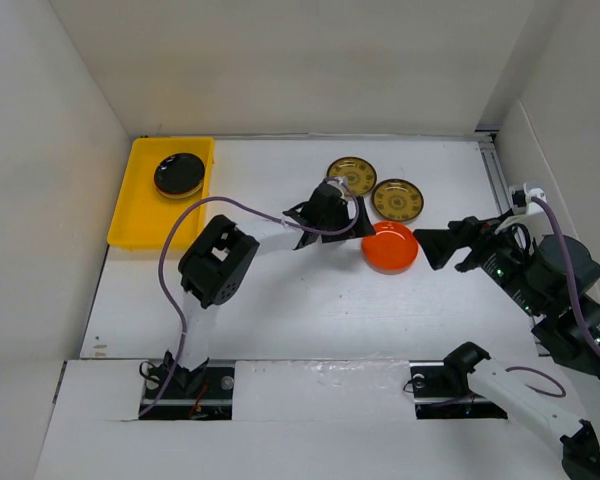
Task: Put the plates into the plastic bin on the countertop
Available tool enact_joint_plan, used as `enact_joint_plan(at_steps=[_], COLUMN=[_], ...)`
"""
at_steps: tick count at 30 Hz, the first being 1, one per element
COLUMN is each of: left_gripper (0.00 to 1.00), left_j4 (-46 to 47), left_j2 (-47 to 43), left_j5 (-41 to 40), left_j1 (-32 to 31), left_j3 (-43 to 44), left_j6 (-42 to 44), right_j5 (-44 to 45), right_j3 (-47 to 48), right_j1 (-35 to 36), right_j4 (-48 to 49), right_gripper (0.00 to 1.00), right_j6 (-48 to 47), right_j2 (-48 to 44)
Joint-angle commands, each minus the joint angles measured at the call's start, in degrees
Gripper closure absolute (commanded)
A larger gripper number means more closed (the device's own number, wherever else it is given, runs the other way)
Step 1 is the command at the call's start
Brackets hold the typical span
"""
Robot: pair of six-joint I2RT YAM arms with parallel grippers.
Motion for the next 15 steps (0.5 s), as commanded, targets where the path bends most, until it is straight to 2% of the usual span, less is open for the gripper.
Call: enact_joint_plan(at_steps=[1,5,6,10,11,12,13,14,15], left_gripper=[0.03,0.22,0.33,0.49,0.57,0.59,0.66,0.78,1.00], left_j4=[2.04,2.04,2.56,2.56,2.56,2.56,2.56,2.04,2.04], left_j2=[2.20,6.61,7.14,8.64,9.16,9.16,9.16,9.16,9.16], left_j5=[0.59,2.00,2.00,2.00,2.00,2.00,2.00,2.00,2.00], left_j1=[-0.61,-1.75,-1.75,-1.75,-1.75,-1.75,-1.75,-1.75,-1.75], left_j3=[4.63,7.18,7.18,7.18,7.71,7.71,7.71,7.71,8.23], left_j6=[0.26,-1.23,-1.24,-1.85,-1.85,-1.85,-1.85,-1.85,-1.85], right_j5=[-0.49,-0.49,-0.49,-1.02,-1.02,-1.02,-1.02,-1.02,-1.02], right_j3=[0.91,0.38,0.38,0.38,0.38,-0.14,-0.15,-0.15,-0.15], right_j1=[-0.37,-0.37,-0.37,-0.37,-0.37,-0.37,-0.37,-0.37,-0.37], right_j4=[0.15,0.15,0.15,0.15,0.15,0.15,0.67,0.68,1.20], right_gripper=[0.00,0.00,0.00,0.00,0.00,0.00,0.00,0.00,0.00], right_j6=[-0.05,-0.05,-0.05,-0.05,-0.05,-0.05,-0.05,-0.05,0.47], right_j2=[-0.75,-1.27,-1.27,-1.27,-1.27,-1.27,-1.27,-1.27,-1.27])
